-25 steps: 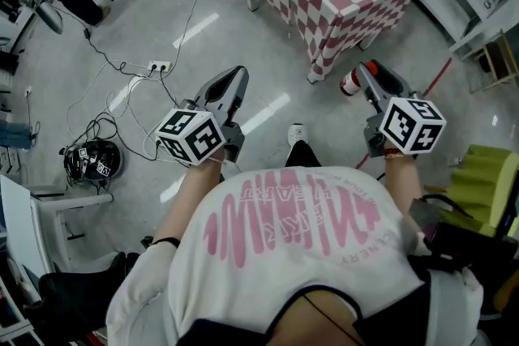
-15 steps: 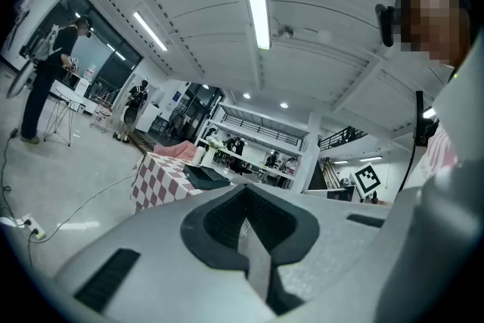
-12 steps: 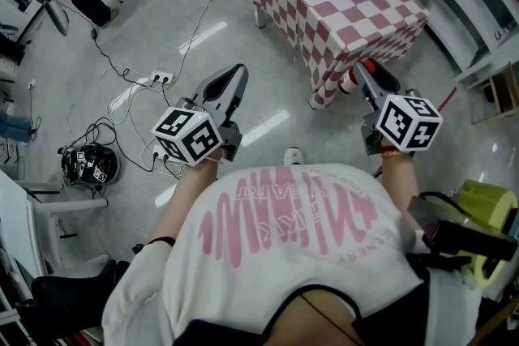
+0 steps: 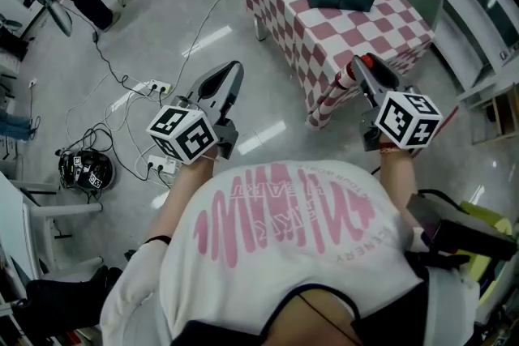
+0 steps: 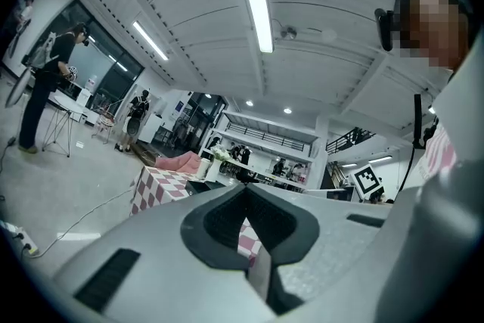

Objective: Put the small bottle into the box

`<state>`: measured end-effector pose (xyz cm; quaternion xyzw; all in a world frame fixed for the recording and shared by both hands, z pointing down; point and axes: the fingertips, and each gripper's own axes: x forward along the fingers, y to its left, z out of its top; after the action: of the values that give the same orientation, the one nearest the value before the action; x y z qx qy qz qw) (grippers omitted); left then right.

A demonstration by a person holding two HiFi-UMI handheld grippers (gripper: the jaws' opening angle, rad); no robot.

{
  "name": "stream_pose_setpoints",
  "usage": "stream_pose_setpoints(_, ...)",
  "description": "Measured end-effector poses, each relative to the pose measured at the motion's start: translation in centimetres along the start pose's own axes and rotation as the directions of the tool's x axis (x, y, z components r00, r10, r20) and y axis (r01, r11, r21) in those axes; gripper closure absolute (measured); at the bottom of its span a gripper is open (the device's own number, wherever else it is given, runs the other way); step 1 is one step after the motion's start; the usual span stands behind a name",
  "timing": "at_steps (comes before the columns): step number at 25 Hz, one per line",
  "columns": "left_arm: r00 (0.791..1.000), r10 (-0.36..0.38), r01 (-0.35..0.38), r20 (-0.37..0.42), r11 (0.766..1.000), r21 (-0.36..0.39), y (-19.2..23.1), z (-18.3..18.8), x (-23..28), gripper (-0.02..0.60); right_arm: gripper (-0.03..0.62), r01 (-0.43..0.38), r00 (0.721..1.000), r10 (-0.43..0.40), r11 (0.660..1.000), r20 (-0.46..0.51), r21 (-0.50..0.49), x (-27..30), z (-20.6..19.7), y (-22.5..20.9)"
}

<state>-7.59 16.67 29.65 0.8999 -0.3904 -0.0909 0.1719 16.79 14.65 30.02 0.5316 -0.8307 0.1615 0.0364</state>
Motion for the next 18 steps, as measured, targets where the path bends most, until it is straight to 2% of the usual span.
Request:
stream_pose_setpoints(7, 1.000, 0.005, -0.005, -0.009, 1.000, -0.005, 1.3, -0.7, 4.3, 0.575, 0.451, -0.057, 0.998, 0.055, 0.998, -0.031, -0.042, 3.2, 0.2, -2.4)
stream_pose_setpoints(18, 0.999, 0.011, -0.011, -0.034, 1.000, -0.023, 3.1, -2.2, 9.2, 0.575, 0.451, -0.034, 0.998, 0.033, 0.999, -0.052, -0.004, 6.1, -0.2, -7.3)
